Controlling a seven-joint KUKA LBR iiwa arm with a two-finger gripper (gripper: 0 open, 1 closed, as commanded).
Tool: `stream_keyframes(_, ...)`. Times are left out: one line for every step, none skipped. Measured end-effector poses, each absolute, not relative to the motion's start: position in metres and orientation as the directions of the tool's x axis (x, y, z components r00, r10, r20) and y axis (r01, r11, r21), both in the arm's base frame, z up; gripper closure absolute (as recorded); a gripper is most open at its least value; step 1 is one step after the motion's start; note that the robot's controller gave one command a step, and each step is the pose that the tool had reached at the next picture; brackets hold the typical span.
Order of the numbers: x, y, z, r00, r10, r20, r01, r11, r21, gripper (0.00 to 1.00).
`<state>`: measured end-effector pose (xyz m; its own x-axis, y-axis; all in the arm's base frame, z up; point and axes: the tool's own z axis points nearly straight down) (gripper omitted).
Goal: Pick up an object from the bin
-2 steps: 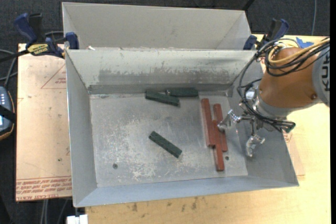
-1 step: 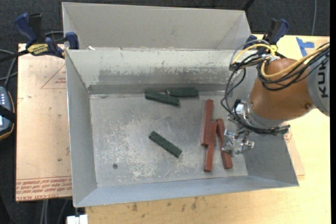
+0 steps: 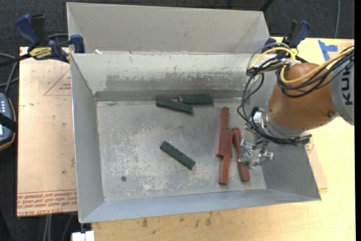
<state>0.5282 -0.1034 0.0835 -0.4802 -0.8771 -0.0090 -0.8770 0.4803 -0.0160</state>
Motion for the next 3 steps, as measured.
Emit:
stream_keyframes(0.527,-0.101,0.121,-0.471,-0.882,-0.002,-0.882,0.471,0.004,1.00)
stream_keyframes(0.545,-0.111,0.077,-0.507,-0.862,0.002,-0.862,0.507,0.000,0.00)
stream_keyframes(0.550,-0.110,0.077,-0.509,-0.861,-0.007,-0.861,0.509,-0.012,1.00)
